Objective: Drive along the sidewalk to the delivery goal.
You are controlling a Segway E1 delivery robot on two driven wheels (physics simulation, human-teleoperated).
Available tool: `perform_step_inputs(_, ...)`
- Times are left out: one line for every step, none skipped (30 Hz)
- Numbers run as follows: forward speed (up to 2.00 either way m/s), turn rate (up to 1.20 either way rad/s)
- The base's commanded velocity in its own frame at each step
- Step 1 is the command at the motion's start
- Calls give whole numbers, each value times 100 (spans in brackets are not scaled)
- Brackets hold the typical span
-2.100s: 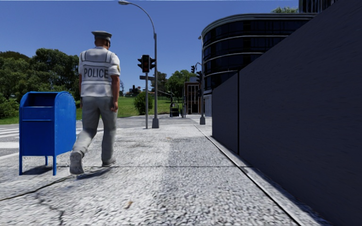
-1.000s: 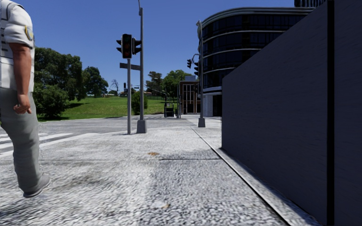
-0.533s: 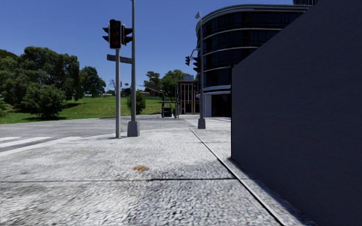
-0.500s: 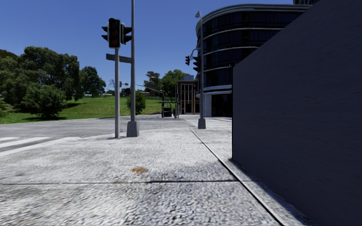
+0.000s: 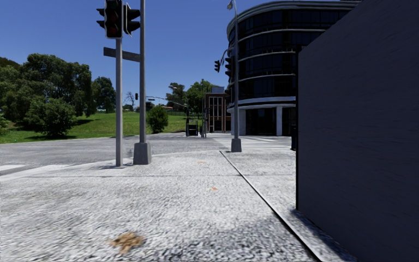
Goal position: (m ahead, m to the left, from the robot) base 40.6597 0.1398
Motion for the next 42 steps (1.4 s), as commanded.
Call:
perform_step_inputs(200,0)
perform_step_inputs(200,0)
perform_step_inputs(200,0)
perform_step_inputs(200,0)
perform_step_inputs(200,0)
perform_step_inputs(200,0)
perform_step_inputs(200,0)
perform_step_inputs(200,0)
perform_step_inputs(200,0)
perform_step_inputs(200,0)
perform_step_inputs(200,0)
perform_step_inputs(200,0)
perform_step_inputs(200,0)
perform_step_inputs(200,0)
perform_step_inputs(200,0)
perform_step_inputs(200,-3)
perform_step_inputs(200,-29)
perform_step_inputs(200,-45)
perform_step_inputs(200,-45)
perform_step_inputs(200,-51)
perform_step_inputs(200,-53)
perform_step_inputs(200,-53)
perform_step_inputs(200,-53)
perform_step_inputs(200,-53)
perform_step_inputs(200,-53)
perform_step_inputs(200,-53)
perform_step_inputs(200,-53)
perform_step_inputs(200,-53)
perform_step_inputs(200,-53)
perform_step_inputs(200,-53)
perform_step_inputs(200,-53)
perform_step_inputs(200,-53)
perform_step_inputs(200,-53)
perform_step_inputs(200,-53)
perform_step_inputs(200,-53)
perform_step_inputs(200,-53)
perform_step_inputs(200,-53)
perform_step_inputs(200,-53)
perform_step_inputs(200,-53)
perform_step_inputs(200,-53)
perform_step_inputs(200,-53)
perform_step_inputs(200,-53)
